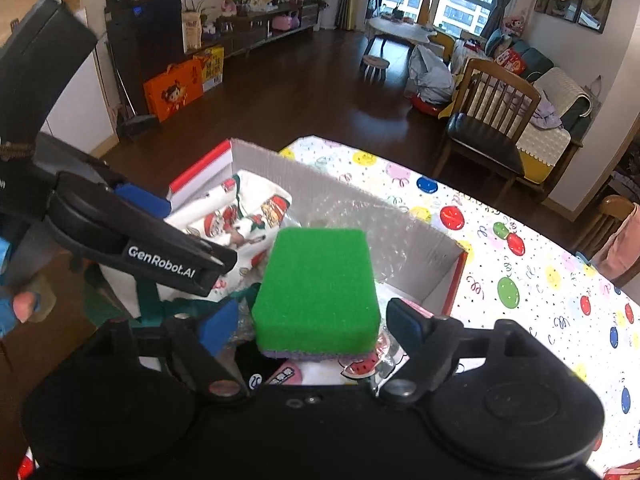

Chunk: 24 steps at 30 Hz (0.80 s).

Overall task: Organize soft objects
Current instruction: 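Lower the cloth bag and green sponge into the box and open both grippers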

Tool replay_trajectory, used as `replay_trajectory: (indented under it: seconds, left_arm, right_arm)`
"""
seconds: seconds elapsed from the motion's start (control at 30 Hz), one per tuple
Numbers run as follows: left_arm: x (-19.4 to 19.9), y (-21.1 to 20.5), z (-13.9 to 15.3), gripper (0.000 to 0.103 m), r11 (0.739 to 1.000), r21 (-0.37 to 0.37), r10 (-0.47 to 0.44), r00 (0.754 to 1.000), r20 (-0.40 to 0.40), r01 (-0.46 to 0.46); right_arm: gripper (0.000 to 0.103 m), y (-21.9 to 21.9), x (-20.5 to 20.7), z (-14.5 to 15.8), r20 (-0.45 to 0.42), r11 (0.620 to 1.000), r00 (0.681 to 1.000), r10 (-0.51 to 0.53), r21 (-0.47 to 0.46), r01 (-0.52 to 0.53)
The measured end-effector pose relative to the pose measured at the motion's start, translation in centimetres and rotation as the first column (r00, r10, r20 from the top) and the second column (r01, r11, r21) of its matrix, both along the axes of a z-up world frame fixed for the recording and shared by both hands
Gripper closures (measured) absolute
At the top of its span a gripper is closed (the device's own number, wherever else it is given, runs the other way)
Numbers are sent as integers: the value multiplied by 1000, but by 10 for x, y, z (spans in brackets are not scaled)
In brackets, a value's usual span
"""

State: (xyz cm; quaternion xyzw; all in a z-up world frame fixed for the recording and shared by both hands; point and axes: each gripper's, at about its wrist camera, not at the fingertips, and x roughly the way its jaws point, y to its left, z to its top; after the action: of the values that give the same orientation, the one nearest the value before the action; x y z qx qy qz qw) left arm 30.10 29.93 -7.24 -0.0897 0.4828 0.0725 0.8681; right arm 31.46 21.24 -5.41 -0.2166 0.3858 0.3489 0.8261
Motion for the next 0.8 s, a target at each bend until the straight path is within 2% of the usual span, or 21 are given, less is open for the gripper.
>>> replay_trajectory:
  seconds: [0.23,0.43,0.63,0.7,0.8]
  left_arm:
    - [-27,-4,22,25,1000,-7,-7,998,64,7]
    - [-56,-15,44,25,1000,25,-16,991,134,12]
    - [-88,-34,68,25,997,76,-37,975,220,20]
    - [-99,-42,76,19,996,91,-37,967,251,14]
    - [-116,-53,84,19,994,112,-47,953,299,14]
  right_arm:
    - [14,-22,-13,25,-1,995,1000,0,102,0]
    - [8,-49,-29,48,18,980,1000,2,200,-5]
    - [4,-77,-46,65,68,955,998,-6,295,-14]
    - [3,-84,-53,67,93,949,996,-7,315,-22]
    - [1,-95,-63,71,129,937,992,-15,348,-31]
